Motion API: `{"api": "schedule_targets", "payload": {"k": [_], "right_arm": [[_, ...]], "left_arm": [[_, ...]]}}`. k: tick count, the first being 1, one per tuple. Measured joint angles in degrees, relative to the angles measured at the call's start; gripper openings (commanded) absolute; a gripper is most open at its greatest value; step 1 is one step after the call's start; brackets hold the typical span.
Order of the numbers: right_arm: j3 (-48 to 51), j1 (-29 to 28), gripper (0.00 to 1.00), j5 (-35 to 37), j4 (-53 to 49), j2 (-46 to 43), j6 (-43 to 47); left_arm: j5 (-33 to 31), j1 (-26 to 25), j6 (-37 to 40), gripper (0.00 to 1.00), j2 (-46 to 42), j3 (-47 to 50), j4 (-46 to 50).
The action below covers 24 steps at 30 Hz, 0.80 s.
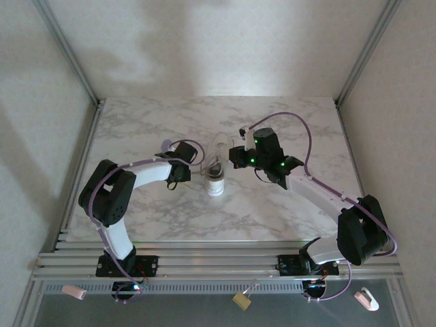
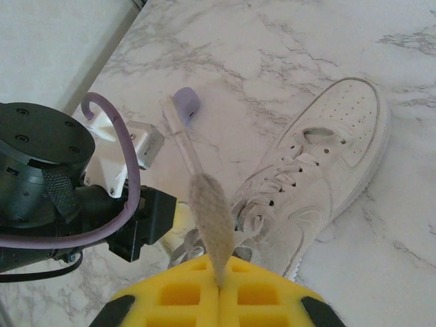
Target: Tie the shoes
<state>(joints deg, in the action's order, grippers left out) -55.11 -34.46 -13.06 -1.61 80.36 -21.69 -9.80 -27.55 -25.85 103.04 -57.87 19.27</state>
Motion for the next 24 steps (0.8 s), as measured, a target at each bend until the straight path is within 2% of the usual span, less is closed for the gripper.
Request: {"api": "schedule_targets", "payload": {"k": [4,7,11,15,18,24], "right_arm": [[-0.1,0.0,0.0,0.2,-1.0,0.0,0.0],[-0.2,0.0,0.0,1.0,-1.7,-0.2,0.0],[-0.7,0.0,0.0,1.5,-2.6,-0.8,0.0],[-1.2,0.0,0.0,2.7,-3.2,-2.0,0.0],[-1.3,0.0,0.0,6.8,-5.4,-4.0,-0.2],[-1.6,0.4,0.0,21.8,-13.7,-7.2,-1.5]], "left_arm": [[1.7,0.0,-0.6,0.04,-2.2,2.8,-1.9],[2.5,0.0,-1.0,0.0,-4.1,4.2,-1.7],[1.9,0.0,-1.4,0.0,-6.6,4.4,-0.7],[-1.3,0.2,-1.8,0.0,-11.2,4.4,0.4],[-3.7,0.8,-2.3,0.0,-13.4,4.4,0.5],[-6.7,3.0,-2.6,0.0,-14.1,5.3,0.5]]}}
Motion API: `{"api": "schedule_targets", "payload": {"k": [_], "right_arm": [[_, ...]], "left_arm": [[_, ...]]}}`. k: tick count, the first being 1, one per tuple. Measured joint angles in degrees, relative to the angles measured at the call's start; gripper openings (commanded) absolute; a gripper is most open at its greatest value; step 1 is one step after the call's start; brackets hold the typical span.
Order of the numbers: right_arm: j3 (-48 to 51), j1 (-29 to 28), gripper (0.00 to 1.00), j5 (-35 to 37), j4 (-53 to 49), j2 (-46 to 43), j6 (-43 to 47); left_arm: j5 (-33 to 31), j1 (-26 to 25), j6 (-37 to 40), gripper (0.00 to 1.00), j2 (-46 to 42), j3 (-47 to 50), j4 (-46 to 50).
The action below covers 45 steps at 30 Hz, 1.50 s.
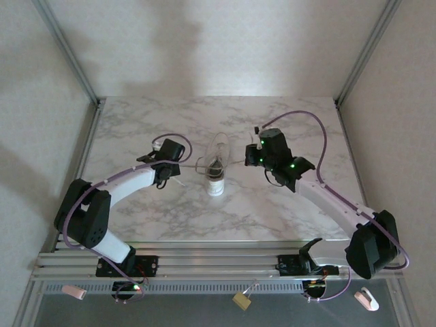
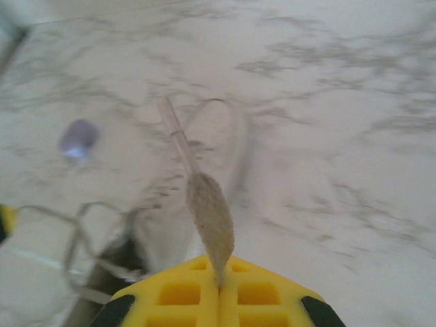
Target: Tie the shoes
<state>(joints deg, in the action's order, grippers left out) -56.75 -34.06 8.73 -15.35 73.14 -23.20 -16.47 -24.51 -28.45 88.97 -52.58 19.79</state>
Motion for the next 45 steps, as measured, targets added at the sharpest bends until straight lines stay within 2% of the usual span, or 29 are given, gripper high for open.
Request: {"api": "schedule_targets", "payload": {"k": [7,14,23,33,45], "right_arm": [[0.3,4.4,0.0,12.7,-8.6,-2.3,-0.2],[3.0,10.8,0.0,17.9,-12.7,-5.6,0.0],[6.5,18.4,0.0,15.3,-12.6,-7.9,2.0],[4.9,22.8,0.0,15.1,-12.5,-9.2,3.4],[3.2,29.0,0.0,16.9,-13.0,-0.9,3.7]], "left_arm": [[-2.1,1.7,-0.2,0.0,-0.2,1.1,0.8],[-3.3,3.5,-0.3,0.0,-1.7,1.2,0.9],[-4.7,6.9,1.2,0.0,-1.7,-1.7,1.1],[-5.1,9.8,3.4,0.0,-3.5,-5.7,1.1],[-5.0,11.6,4.8,0.0,0.3,-6.1,-0.1]]}}
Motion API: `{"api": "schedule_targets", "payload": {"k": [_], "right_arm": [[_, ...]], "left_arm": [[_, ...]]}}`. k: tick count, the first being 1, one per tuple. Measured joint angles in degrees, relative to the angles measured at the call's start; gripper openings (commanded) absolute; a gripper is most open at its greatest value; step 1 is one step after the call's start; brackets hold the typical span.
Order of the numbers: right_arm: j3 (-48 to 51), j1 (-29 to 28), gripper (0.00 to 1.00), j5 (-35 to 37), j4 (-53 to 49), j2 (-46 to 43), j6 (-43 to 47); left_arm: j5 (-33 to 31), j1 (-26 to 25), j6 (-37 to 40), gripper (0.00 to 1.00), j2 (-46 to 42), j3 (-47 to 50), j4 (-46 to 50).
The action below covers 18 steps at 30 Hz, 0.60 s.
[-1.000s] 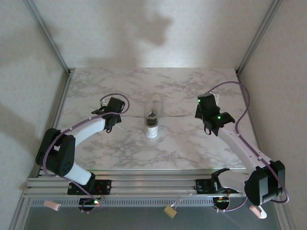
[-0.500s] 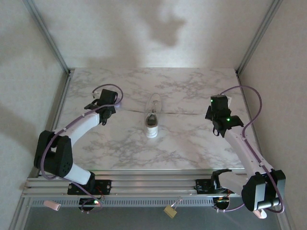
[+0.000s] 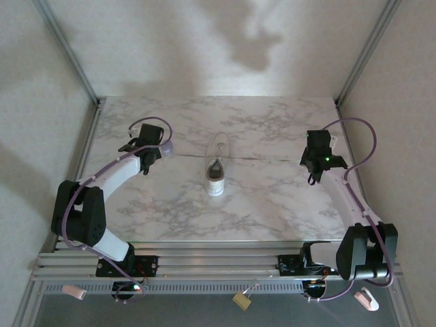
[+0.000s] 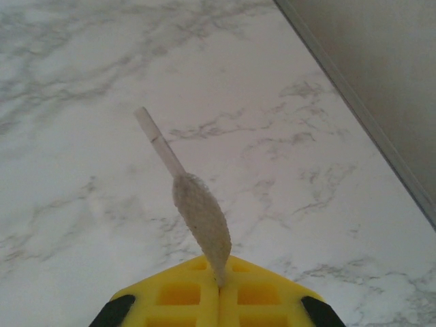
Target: Tie the shoes
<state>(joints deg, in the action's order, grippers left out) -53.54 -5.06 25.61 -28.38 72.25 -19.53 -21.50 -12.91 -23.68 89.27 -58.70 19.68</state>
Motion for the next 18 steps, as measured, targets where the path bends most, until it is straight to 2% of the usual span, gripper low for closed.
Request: {"api": "schedule_targets", "payload": {"k": [5,18], "right_arm": [[0.0,2.3,0.0,0.3,-1.5,2.8,-1.1],[0.0,3.6,0.0,2.1,-3.6,6.3,-3.2]], "left_arm": [[0.0,0.0,0.1,0.0,2.6,0.0,-0.1],[-1.0,1.1,-0.6,0.0,3.4,0.4,-0.1]]}}
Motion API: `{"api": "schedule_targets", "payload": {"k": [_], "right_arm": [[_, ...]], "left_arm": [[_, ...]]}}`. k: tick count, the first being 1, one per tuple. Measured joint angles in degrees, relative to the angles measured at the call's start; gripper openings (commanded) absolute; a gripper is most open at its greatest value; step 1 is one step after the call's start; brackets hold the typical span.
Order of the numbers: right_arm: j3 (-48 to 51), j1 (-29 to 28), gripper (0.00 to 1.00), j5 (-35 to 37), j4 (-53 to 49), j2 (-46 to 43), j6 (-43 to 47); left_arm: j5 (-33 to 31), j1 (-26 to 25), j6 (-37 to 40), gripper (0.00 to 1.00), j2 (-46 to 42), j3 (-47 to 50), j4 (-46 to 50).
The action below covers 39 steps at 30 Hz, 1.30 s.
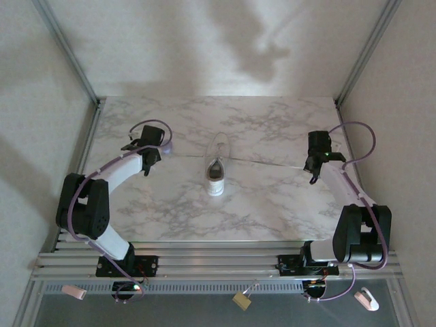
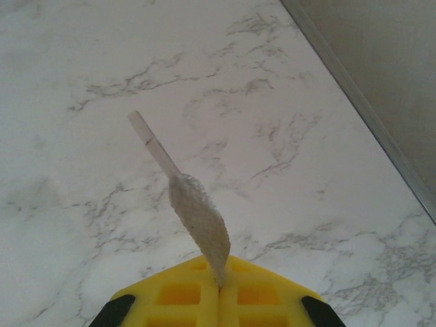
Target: Tie the shoes
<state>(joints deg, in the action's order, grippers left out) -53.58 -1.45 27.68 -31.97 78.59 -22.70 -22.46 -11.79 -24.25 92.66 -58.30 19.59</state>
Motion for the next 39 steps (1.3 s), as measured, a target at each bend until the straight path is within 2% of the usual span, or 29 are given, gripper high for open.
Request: {"api": "schedule_targets", "payload": {"k": [14,22,27,29,35,36,39], "right_arm": [[0.1,1.8,0.0,0.2,-0.4,0.1,-2.2],[4.6,2.3,0.0,-12.0,4.2,-1.2,-1.6],[7.8,2.3,0.04,-15.0,3.9,-3.7,-2.5],[9.9,2.3,0.11,-16.3,3.8,-4.9,-3.2],[13.6,2.3,0.58,-18.3,2.1,-7.5,-5.1],[13.6,2.3,0.63,-17.8,1.7,-7.9,-5.2],[12.7,1.2,0.66,-14.7,-0.4,-10.3,-5.0]], "left_arm": [[0.1,1.1,-0.8,0.0,-0.3,3.3,-0.2],[5.6,0.0,-0.3,0.0,-4.8,6.5,-2.7],[7.2,-0.2,-0.4,0.04,-9.0,9.7,-3.5],[8.0,-0.3,-0.4,0.19,-11.1,11.3,-3.5],[9.2,-0.5,-1.1,0.53,-13.8,12.4,-4.3],[9.2,-0.5,-1.2,0.57,-14.2,12.4,-4.3],[9.2,-0.5,-0.9,0.62,-16.9,12.4,-4.8]]}}
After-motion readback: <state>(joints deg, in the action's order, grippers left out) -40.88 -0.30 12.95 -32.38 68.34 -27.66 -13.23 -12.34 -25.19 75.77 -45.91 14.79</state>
